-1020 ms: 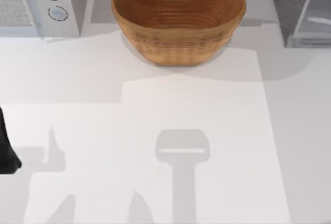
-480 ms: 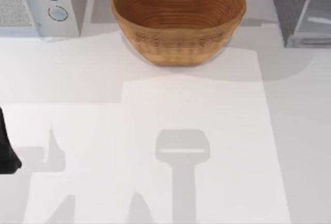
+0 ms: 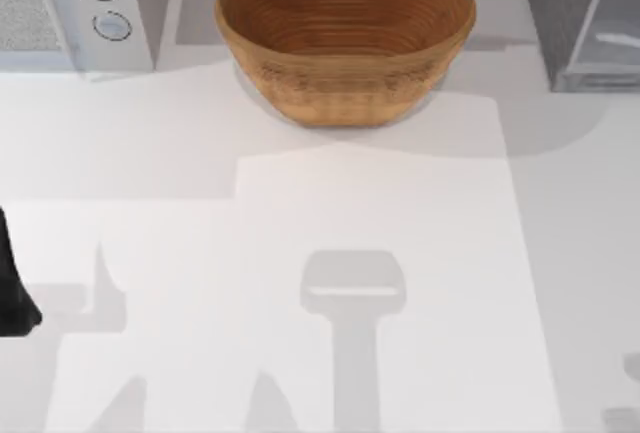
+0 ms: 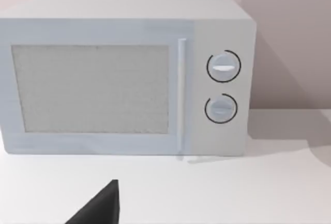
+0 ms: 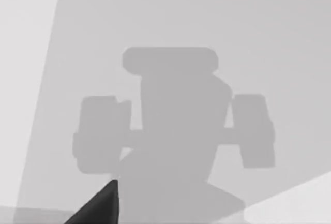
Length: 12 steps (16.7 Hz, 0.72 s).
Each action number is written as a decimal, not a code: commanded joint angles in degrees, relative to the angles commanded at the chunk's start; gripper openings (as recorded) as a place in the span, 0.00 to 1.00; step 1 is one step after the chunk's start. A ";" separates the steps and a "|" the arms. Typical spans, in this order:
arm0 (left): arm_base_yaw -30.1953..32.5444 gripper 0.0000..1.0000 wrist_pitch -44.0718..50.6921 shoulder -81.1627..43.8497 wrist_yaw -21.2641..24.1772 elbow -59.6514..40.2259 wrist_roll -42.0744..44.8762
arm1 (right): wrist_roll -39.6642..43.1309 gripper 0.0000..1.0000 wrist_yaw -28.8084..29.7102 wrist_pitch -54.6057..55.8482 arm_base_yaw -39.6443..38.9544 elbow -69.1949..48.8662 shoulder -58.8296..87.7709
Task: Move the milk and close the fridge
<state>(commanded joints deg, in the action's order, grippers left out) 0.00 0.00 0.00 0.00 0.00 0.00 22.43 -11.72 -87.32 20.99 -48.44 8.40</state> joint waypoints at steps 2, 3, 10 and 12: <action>0.00 1.00 0.00 0.00 0.00 0.00 0.00 | 11.20 1.00 -5.16 -0.89 10.10 -4.13 11.13; 0.00 1.00 0.00 0.00 0.00 0.00 0.00 | 17.33 1.00 -7.89 -1.22 15.52 -6.21 17.28; 0.00 1.00 0.00 0.00 0.00 0.00 0.00 | 61.16 1.00 -27.56 -0.45 53.78 -19.23 62.63; 0.00 1.00 0.00 0.00 0.00 0.00 0.00 | 71.58 1.00 -32.46 0.69 63.19 -21.95 73.60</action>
<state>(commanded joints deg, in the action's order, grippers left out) 0.00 0.00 0.00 0.00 0.00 0.00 94.01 -44.19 -86.63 84.18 -70.40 82.00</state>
